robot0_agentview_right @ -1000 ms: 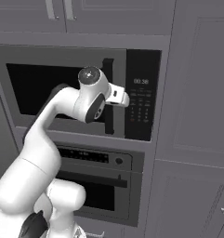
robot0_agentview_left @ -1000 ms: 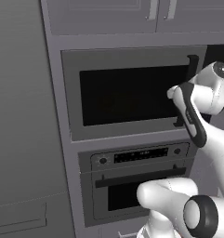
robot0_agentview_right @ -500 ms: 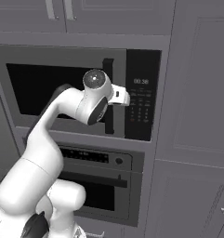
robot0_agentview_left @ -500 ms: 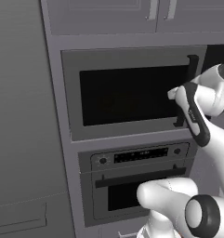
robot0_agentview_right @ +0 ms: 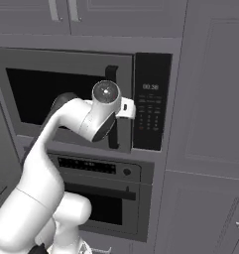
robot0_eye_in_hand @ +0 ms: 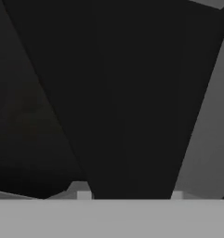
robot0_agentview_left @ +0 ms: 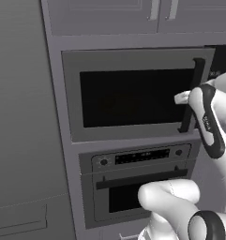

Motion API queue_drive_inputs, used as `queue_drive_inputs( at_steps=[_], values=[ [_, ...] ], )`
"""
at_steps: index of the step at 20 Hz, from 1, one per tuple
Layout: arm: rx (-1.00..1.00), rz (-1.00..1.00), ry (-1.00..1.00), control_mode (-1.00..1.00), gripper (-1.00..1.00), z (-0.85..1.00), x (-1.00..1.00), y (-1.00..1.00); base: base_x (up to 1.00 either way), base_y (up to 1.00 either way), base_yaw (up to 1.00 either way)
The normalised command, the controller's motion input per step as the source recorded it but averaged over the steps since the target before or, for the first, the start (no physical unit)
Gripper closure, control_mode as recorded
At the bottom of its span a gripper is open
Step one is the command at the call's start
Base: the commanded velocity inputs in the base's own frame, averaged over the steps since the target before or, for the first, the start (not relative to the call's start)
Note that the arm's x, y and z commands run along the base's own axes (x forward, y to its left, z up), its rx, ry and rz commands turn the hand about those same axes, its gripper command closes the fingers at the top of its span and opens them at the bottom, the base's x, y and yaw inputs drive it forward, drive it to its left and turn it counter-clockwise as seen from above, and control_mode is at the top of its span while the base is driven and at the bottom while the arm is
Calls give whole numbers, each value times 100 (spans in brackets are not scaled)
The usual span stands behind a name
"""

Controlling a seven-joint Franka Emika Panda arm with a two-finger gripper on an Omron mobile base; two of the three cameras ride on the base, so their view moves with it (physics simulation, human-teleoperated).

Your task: Retrieve the reheated potato from the microwave, then place the potato, cheese, and condiment on the cutting board.

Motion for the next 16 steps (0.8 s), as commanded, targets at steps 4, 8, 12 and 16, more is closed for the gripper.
queue_drive_inputs(
  at_steps=[4,8,12,16],
  values=[
    [6,0,1,-100,100,0,-73,26,0,0,0],
    [5,0,2,-100,100,0,-82,25,0,0,0],
    [5,0,1,-100,100,0,-85,25,0,0,0],
    [1,0,1,-100,100,0,-84,27,0,0,0]
  ],
)
